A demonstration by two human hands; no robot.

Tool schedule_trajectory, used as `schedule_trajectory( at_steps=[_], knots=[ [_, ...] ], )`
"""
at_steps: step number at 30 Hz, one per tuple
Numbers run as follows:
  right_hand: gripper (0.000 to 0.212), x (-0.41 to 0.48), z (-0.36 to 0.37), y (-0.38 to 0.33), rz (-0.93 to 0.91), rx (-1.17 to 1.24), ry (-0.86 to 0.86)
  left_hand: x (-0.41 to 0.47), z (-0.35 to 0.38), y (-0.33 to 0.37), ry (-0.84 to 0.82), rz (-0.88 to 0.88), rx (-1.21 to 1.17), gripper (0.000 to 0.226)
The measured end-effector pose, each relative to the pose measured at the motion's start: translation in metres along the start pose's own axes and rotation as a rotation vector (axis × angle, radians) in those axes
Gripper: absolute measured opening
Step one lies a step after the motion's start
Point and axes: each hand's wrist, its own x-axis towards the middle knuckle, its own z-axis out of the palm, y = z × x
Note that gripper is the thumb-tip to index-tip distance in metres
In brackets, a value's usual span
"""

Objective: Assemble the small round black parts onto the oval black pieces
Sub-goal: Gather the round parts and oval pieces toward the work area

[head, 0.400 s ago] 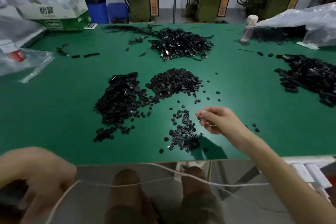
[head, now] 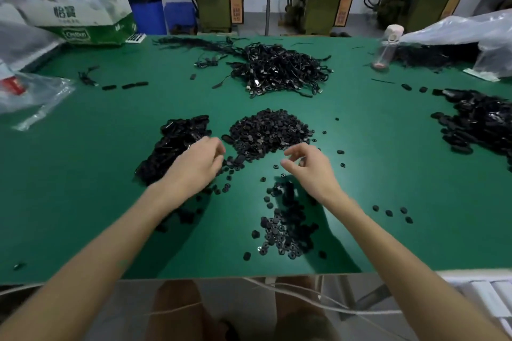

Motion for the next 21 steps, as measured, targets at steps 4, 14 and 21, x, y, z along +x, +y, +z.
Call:
schedule_trajectory(
  at_steps=[4,14,21],
  knots=[
    [0.031,0.034,0.031,-0.006,-0.056,-0.126,-0.007,0.036,0.043,0.006,0.151,-0.057,-0.091,0.023],
    [0.04,0.059,0.065,0.008,-0.115,-0.25,0.069,0.035,0.063,-0.038,0.411,-0.286,0.117,0.032],
    [0.03,0.059,0.065,0.014,-0.151,-0.252,0.09,0.03,0.066,-0.036,0.44,-0.23,0.118,0.016]
  ],
)
